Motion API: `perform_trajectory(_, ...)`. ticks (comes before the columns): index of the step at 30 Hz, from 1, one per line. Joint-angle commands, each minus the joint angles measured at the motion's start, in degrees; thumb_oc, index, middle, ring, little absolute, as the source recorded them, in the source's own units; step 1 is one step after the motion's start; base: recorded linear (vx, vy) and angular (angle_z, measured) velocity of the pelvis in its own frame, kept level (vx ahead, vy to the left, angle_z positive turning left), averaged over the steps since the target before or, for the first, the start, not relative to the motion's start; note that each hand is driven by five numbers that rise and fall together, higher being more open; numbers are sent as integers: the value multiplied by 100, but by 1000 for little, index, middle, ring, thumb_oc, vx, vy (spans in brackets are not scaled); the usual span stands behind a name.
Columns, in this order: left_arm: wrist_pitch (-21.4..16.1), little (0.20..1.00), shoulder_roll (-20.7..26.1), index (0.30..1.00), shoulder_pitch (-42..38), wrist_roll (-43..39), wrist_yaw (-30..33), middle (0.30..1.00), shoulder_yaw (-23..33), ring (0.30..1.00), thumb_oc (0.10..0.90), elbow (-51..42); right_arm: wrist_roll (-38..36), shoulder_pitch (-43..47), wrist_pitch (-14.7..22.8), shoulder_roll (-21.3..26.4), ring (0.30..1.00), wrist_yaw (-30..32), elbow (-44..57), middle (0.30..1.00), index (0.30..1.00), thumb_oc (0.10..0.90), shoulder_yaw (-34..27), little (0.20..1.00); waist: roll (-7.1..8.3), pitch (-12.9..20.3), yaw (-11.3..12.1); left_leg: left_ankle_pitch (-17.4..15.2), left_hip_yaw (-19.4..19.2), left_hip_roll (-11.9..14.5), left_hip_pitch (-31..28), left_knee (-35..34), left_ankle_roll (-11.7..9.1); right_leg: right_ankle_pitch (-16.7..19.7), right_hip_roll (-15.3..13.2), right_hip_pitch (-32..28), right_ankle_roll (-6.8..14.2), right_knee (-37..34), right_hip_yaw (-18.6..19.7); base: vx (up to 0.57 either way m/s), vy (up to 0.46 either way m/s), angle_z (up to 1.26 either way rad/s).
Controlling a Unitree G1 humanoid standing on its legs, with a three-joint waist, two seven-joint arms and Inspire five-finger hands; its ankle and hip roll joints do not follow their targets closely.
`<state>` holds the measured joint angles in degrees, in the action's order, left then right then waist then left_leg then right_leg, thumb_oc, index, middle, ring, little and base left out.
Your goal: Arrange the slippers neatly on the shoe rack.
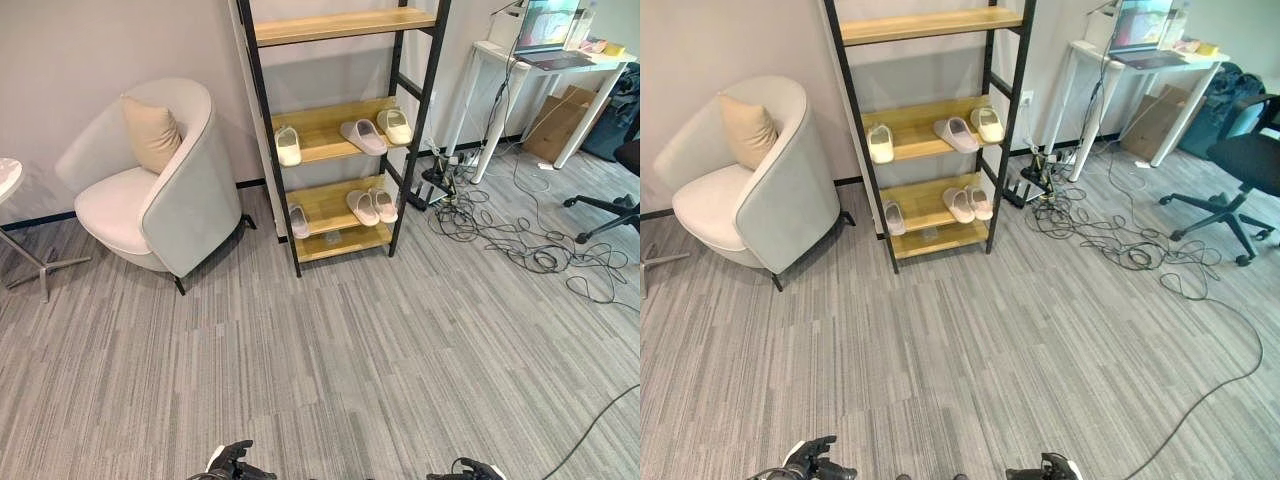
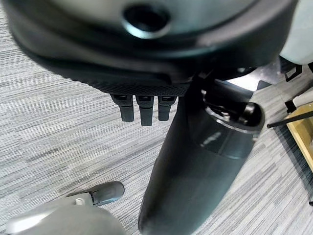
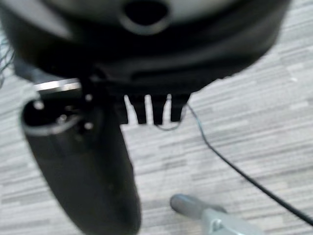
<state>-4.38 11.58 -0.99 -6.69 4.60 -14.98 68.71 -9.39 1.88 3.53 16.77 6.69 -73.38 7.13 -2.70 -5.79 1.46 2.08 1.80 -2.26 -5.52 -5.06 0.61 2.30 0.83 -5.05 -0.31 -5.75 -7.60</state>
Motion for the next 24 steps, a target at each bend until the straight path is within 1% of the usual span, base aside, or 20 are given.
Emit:
perform_trajectory(1, -220, 900, -8, 900, -478, -3, 101, 900, 55, 900, 800, 277, 95, 124, 165, 44, 900, 141, 12, 900, 900, 800, 176, 900, 185, 62, 81, -245, 333, 192, 163, 6, -305, -517, -371, -129, 570, 75, -35, 0, 0, 0)
perform_trajectory(8, -187, 900, -33, 900, -421, -102, 188, 900, 218, 900, 800, 422, 82, 161, 176, -24, 900, 174, 56, 900, 900, 800, 179, 900, 181, 24, 78, -203, 327, 231, 201, 6, -331, -505, -336, -78, 543, 75, -36, 9, -37, 0)
perform_trajectory(20, -152, 900, -78, 900, -382, -166, 194, 900, 164, 900, 800, 462, -20, 217, 184, -78, 900, 206, 60, 900, 900, 800, 195, 900, 136, -10, 6, -168, 281, 299, 213, 6, -373, -543, -237, -38, 466, 75, 44, 10, -49, 0)
perform_trajectory(22, -161, 900, -89, 900, -419, -165, 216, 900, 117, 900, 800, 431, -45, 195, 206, -109, 900, 229, 108, 900, 900, 800, 214, 900, 127, -37, -11, -157, 296, 339, 209, 17, -397, -582, -201, -47, 429, 75, 55, 30, -65, 0)
perform_trajectory(24, -156, 900, -87, 900, -455, -158, 240, 900, 86, 900, 800, 420, -49, 192, 204, -118, 900, 248, 101, 900, 900, 800, 225, 900, 150, -80, -20, -184, 301, 377, 254, 138, -430, -594, -180, -76, 382, 75, 53, 24, -87, 3)
